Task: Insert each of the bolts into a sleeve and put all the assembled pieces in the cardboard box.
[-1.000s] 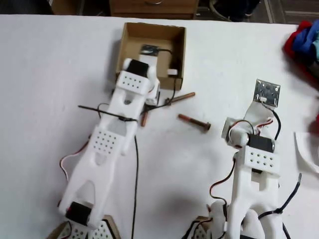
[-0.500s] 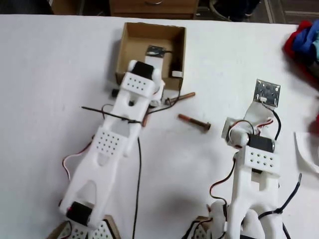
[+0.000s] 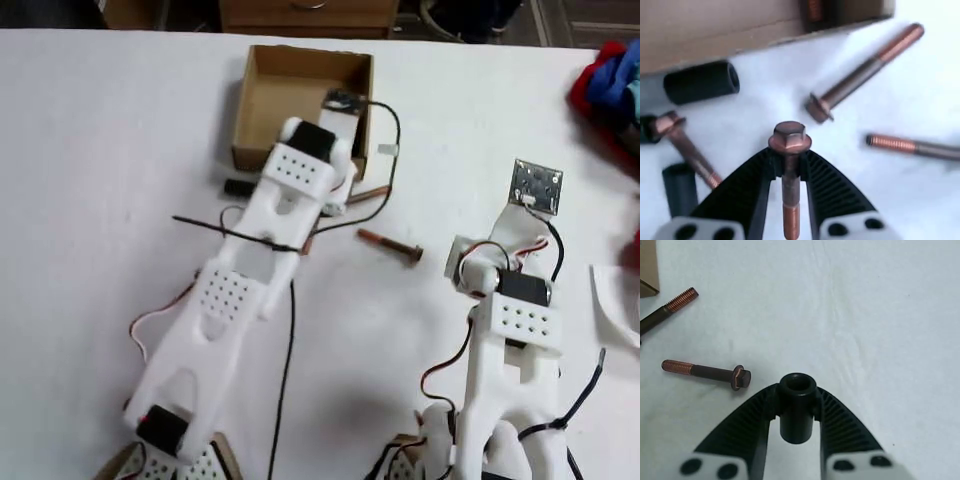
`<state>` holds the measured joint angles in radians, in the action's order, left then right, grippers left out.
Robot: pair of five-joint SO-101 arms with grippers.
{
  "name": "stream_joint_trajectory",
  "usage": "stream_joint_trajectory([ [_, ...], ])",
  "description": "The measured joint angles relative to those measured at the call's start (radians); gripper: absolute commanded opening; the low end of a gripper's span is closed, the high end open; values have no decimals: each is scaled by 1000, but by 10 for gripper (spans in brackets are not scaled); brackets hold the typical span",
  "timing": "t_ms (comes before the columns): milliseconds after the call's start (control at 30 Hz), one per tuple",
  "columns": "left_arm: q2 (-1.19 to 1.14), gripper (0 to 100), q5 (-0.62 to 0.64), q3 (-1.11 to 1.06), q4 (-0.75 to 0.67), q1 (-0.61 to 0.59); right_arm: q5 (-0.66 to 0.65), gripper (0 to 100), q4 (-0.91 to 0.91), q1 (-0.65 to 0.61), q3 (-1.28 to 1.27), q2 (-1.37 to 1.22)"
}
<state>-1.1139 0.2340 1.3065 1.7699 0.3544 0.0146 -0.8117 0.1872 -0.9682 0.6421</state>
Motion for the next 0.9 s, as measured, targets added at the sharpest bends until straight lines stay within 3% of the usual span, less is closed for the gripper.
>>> stream_joint_trajectory([
  [267, 416, 26, 3, -571, -2, 0, 0, 21, 0, 0, -2, 8],
  [367, 609, 26, 3, -733, -61, 0, 0, 21, 0, 0, -32, 58],
  [567, 948, 25, 2, -1085, -327, 2, -3, 21, 69, -15, -207, 302],
  [733, 1100, 24, -81, -1387, -643, 11, -129, 21, 180, -101, -448, 614],
  [900, 1241, 24, -164, -1484, -878, 87, -153, 21, 196, -157, -611, 910],
])
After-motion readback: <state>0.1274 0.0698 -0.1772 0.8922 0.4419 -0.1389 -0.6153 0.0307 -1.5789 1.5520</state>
